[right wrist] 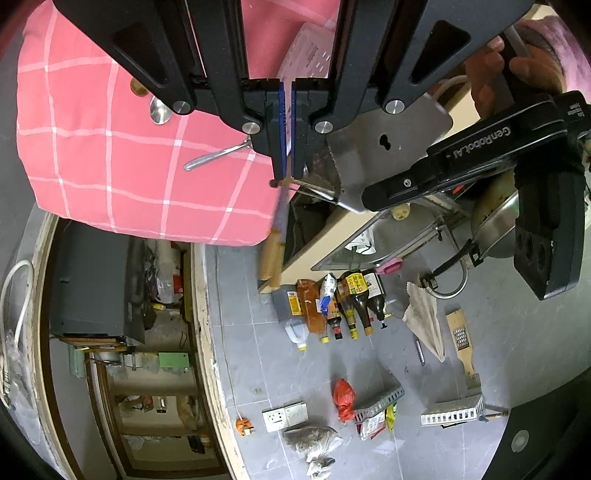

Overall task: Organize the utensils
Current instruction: 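Carry both utensils over the white caddy and open both tools to drop them, then move both open tools back over the remaining utensils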

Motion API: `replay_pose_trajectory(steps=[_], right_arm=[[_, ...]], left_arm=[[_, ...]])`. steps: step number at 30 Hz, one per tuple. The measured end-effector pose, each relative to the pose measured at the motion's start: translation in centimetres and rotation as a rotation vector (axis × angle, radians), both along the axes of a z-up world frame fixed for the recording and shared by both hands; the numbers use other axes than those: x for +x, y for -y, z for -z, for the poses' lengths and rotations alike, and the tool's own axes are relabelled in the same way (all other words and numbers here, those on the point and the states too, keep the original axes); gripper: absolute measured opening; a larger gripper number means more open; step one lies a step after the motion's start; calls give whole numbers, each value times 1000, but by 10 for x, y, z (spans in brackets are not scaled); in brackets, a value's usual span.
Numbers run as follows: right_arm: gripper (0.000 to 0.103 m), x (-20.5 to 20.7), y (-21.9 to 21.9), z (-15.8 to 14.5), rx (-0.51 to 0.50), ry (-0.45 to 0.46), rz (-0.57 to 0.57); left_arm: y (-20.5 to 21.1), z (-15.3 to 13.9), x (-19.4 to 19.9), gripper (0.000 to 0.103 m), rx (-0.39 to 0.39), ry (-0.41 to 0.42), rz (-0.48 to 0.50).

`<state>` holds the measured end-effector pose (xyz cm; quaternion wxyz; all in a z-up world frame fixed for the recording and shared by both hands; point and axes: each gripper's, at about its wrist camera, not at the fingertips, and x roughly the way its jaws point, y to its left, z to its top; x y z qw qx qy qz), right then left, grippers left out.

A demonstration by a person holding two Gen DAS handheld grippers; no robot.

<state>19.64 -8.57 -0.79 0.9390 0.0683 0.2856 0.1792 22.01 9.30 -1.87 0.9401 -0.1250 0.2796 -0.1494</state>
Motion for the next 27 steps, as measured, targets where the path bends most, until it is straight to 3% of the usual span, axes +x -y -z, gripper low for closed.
replay_pose_trajectory(steps=[4,5,6,7,8,12,13,14,15,20,27], right_arm=[[3,-10,12,-8,9,7,40],[8,-12,17,-10,8,10,52],[21,-18,25,-12,9,11,74],[30,-22,32,-13,11,11,90],[47,-27,41,-14,17,14,109],[51,-42,76,-13,-12,-10,171],[54,-45,86,-11,-17,-22,188],[64,-50,98,-7,-17,-37,206],[72,-54,109,-3,-18,-51,222],[86,-63,153,21,-27,-143,268],[87,-66,197,62,12,-263,287]], left_arm=[[-1,-7,-10,29,-6,18,-3],[0,-9,-13,41,-6,23,-11],[0,-10,-16,55,-8,28,-19],[0,-13,-21,58,-16,38,-28],[2,-15,-25,61,-23,46,-34],[17,-23,-39,75,-8,62,-27],[22,-26,-43,82,-5,71,-23],[28,-28,-47,86,-3,78,-16],[33,-30,-50,87,-1,83,-8],[69,-36,-60,98,18,90,59],[124,-18,-56,100,42,1,157]])
